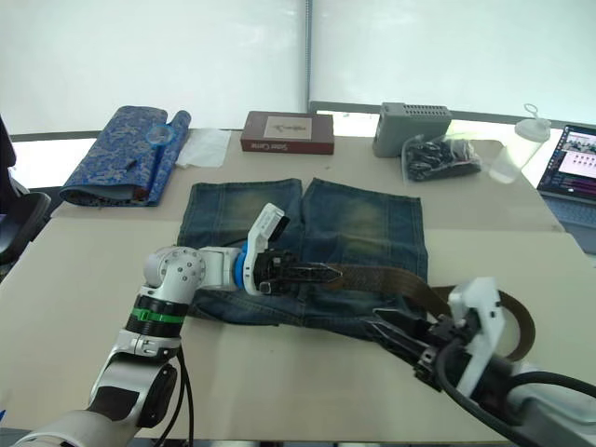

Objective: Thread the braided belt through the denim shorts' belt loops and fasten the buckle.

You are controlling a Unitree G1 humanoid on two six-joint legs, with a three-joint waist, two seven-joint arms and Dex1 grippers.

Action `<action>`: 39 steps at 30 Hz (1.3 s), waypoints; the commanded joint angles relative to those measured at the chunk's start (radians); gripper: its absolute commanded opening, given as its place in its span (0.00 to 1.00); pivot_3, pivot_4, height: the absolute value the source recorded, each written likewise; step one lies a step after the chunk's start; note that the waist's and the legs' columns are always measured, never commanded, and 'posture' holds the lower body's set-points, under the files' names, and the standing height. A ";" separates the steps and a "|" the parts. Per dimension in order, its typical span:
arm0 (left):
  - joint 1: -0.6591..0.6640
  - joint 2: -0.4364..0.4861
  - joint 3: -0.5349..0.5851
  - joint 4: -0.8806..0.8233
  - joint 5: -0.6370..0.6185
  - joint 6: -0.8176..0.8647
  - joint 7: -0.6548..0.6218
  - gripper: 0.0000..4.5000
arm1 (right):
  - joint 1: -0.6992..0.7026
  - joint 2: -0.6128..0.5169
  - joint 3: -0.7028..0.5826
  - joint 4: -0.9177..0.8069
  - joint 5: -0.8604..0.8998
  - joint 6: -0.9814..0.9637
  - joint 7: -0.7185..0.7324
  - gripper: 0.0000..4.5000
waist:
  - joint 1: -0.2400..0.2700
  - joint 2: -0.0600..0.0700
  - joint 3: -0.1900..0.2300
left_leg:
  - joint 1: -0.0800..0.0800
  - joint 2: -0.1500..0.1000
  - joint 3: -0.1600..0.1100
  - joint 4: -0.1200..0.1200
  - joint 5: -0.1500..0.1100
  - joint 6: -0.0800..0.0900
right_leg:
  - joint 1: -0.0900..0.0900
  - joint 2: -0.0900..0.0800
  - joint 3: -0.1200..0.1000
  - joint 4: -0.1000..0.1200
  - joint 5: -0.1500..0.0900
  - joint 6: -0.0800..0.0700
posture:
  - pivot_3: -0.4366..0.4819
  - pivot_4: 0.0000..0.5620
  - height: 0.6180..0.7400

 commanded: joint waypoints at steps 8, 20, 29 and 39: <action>0.023 0.015 0.006 -0.087 -0.055 0.018 0.026 0.00 | -0.107 0.025 0.121 0.055 0.136 -0.179 -0.202 0.39 | -0.004 0.000 0.000 | 0.000 0.000 0.000 0.000 0.000 0.000 | 0.000 0.000 0.000 -0.001 0.000 0.000 | 0.48 0.27 1.00; 0.042 0.020 0.009 -0.113 -0.069 0.002 0.058 0.00 | -0.130 -0.037 0.161 0.077 0.242 -0.260 -0.224 0.05 | -0.003 0.000 0.000 | 0.000 0.000 0.000 0.000 0.000 0.000 | 0.000 0.000 0.000 -0.001 -0.001 -0.002 | 0.48 0.27 1.00; 0.067 0.070 -0.087 -0.217 0.041 -0.235 -0.013 0.26 | -0.133 -0.104 0.154 0.097 0.224 -0.278 -0.223 0.00 | -0.004 0.000 0.000 | 0.000 0.000 0.001 -0.001 0.000 0.000 | 0.000 0.000 0.000 -0.001 -0.003 -0.006 | 0.48 0.27 1.00; 0.174 0.178 -0.237 -0.256 0.368 -0.803 -0.146 0.88 | -0.169 -0.423 0.036 0.364 0.047 -0.134 -0.201 0.00 | 0.006 0.000 0.000 | 0.000 0.000 0.004 -0.001 0.000 0.001 | 0.000 -0.002 0.001 -0.003 -0.003 -0.010 | 0.48 0.27 1.00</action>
